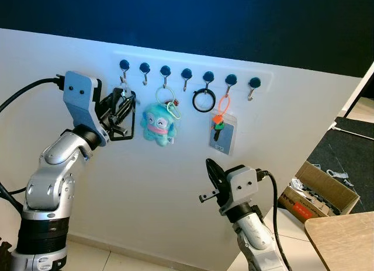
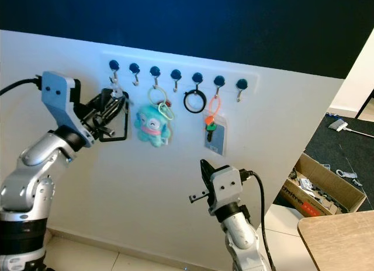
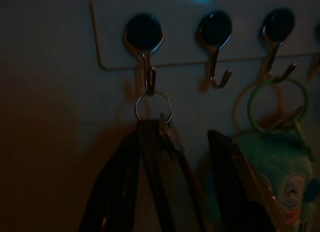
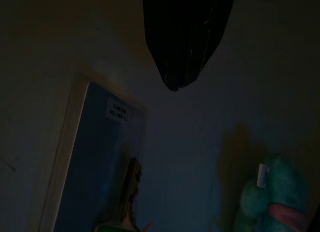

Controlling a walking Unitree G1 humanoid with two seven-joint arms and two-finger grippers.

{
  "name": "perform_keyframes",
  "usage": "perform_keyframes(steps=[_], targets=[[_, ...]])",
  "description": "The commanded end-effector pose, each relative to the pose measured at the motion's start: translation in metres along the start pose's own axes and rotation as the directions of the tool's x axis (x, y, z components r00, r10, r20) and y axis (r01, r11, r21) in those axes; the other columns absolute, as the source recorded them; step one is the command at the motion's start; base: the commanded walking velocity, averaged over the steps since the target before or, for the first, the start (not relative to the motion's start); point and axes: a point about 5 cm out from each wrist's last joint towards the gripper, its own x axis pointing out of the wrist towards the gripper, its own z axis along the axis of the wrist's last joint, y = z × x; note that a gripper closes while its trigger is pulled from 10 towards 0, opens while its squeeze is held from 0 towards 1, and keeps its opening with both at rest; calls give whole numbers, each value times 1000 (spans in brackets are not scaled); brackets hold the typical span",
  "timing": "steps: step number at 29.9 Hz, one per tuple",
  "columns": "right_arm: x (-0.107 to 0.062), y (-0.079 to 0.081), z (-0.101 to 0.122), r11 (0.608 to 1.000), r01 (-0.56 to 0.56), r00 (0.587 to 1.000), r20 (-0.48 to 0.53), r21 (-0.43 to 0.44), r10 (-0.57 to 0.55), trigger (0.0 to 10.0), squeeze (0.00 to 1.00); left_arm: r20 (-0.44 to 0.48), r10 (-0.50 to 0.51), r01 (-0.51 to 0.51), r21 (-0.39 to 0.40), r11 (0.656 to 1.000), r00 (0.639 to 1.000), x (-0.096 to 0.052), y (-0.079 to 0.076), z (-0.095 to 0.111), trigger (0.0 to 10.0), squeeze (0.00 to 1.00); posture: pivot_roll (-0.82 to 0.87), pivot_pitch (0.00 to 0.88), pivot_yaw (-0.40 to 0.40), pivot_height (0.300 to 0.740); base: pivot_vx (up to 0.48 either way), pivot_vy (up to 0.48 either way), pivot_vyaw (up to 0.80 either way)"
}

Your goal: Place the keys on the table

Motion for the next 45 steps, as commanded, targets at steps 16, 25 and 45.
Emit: perform_keyframes(steps=[16,25,45], targets=[[-4,1,-6,1000,12,999,-31,15,-11,10000,0,-18,-3,2,-64,998,1000,-8,2,-3,10000,0,194,85,-30,740,0,0,0],[-2,2,-6,1000,3,1000,-30,17,-2,10000,0,27,-5,8,-108,994,1000,-8,-1,4,0,0,202,84,-34,740,0,0,0],[-3,3,-6,1000,1,1000,-32,20,-1,10000,0,102,-106,121,-155,981,989,-11,-12,23,10000,0,199,87,-30,740,0,0,0]])
